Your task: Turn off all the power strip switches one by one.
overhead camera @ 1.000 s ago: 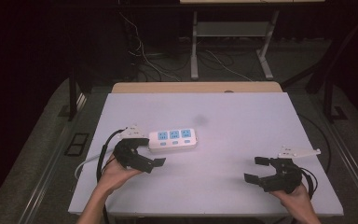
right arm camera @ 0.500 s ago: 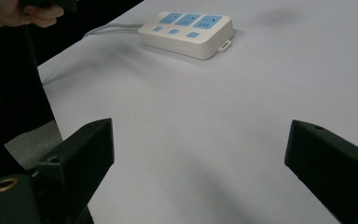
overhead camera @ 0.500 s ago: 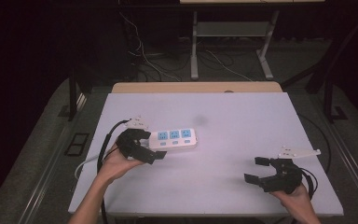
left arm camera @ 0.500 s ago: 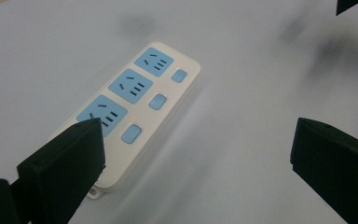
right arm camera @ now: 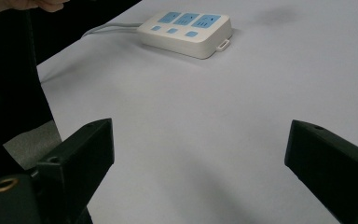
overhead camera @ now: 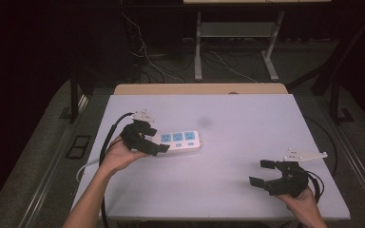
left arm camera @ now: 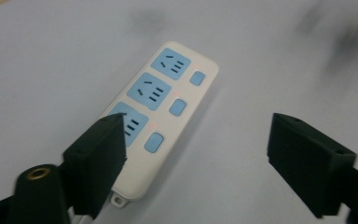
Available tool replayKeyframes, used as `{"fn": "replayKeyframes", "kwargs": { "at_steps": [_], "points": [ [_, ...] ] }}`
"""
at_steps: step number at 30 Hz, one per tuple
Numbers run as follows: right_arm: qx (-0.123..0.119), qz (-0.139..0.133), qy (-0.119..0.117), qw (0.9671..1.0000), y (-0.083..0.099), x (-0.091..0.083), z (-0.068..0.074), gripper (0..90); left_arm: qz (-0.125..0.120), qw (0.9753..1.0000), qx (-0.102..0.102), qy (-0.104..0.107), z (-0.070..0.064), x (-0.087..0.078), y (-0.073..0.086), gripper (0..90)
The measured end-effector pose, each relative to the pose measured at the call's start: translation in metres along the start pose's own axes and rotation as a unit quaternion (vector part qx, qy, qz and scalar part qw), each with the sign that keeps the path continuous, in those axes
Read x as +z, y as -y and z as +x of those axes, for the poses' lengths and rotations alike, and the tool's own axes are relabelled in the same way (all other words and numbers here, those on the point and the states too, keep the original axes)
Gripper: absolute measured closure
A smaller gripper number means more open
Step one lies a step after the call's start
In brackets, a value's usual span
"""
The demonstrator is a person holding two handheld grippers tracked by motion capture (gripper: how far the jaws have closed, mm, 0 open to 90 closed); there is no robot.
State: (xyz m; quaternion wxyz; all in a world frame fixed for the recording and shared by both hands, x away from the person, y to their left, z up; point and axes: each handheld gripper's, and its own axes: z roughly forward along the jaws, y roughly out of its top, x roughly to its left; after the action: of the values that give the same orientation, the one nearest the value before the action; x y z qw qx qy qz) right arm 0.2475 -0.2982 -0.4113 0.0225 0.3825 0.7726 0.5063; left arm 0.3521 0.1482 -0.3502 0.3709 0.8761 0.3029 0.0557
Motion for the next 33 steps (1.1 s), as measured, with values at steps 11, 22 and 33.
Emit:
{"fn": "replayKeyframes", "kwargs": {
  "at_steps": [11,22,33],
  "points": [
    [-0.001,0.0,0.005,1.0,0.0,-0.001,0.0,8.0,0.013,0.9999,0.005,0.001,0.011,0.012,-0.002,54.5],
    [0.0,0.002,0.012,0.9999,0.002,-0.001,-0.002,7.9,0.023,0.9995,0.01,0.018,0.021,0.027,-0.001,88.9],
    [0.004,0.002,0.024,0.9997,0.004,-0.002,-0.004,7.9,0.036,0.9989,0.015,0.024,0.031,0.043,0.003,89.2]
  ]
}}
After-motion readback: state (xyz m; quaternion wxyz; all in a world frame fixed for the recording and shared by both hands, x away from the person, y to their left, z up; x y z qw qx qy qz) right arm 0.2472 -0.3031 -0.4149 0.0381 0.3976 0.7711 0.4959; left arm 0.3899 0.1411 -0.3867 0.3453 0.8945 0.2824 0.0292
